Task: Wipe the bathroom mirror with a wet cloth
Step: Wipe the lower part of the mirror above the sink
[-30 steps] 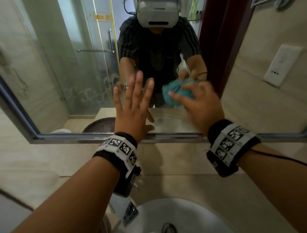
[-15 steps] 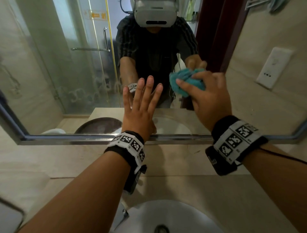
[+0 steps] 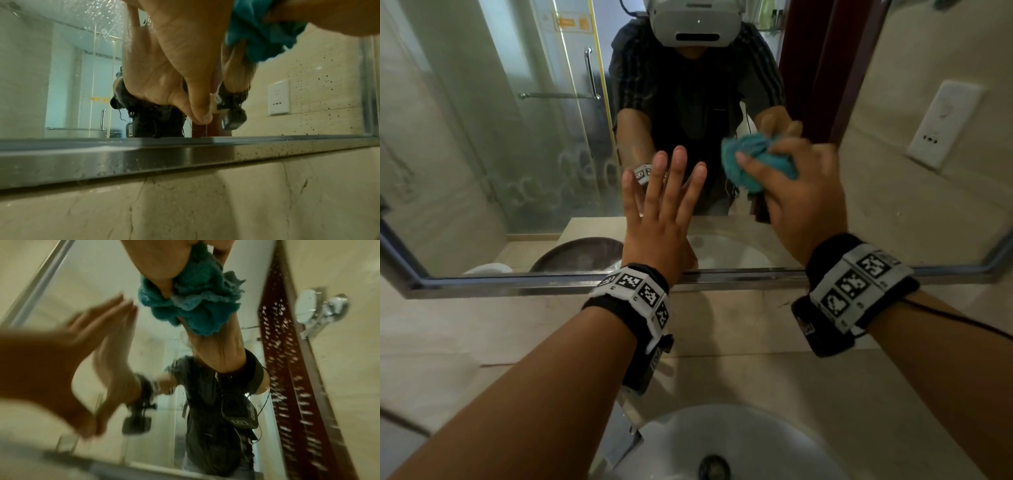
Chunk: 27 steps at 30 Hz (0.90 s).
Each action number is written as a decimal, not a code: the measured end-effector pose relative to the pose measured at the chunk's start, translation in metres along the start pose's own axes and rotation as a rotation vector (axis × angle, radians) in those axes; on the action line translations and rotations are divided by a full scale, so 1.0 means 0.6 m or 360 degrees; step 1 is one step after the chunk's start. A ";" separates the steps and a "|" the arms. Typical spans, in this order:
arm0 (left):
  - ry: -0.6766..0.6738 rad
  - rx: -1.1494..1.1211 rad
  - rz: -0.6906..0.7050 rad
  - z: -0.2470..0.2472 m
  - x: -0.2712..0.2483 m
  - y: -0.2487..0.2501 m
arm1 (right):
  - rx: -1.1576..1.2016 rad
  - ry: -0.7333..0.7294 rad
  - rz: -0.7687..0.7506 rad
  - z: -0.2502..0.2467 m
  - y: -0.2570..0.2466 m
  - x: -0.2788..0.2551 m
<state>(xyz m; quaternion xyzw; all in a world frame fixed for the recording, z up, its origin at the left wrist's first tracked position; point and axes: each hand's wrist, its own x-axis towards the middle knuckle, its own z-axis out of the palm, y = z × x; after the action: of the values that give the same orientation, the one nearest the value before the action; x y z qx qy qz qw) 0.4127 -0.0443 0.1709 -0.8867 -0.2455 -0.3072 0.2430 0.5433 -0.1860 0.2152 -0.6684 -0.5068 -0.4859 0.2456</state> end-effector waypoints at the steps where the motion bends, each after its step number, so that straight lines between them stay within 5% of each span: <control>1: 0.0010 0.0003 0.0010 0.001 0.000 -0.001 | -0.0008 0.0049 0.0088 0.006 -0.001 0.001; 4: 0.0025 -0.0002 0.0034 0.005 0.001 -0.004 | 0.0149 -0.0039 0.0200 0.035 -0.030 -0.064; 8: 0.0044 -0.0028 0.0044 0.005 -0.001 -0.005 | 0.0017 -0.0773 -0.0353 0.057 -0.030 -0.177; 11: 0.0035 -0.0008 0.0031 0.000 -0.003 -0.004 | 0.0039 -0.0693 -0.0361 0.043 -0.017 -0.142; 17: -0.0017 0.0004 0.0029 0.002 -0.003 -0.002 | 0.0095 -0.0108 0.0083 0.018 -0.011 -0.041; 22: 0.0027 -0.0073 0.0048 0.009 -0.007 -0.004 | 0.0153 -0.0545 -0.0272 0.065 -0.052 -0.161; 27: -0.0007 -0.0066 0.0059 0.005 -0.008 -0.003 | 0.0111 -0.0699 -0.0273 0.059 -0.016 -0.192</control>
<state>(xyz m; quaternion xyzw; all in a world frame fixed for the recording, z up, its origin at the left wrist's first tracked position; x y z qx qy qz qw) 0.4093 -0.0427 0.1662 -0.8967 -0.2232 -0.3057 0.2294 0.5470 -0.2042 0.0957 -0.7037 -0.6194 -0.3301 0.1102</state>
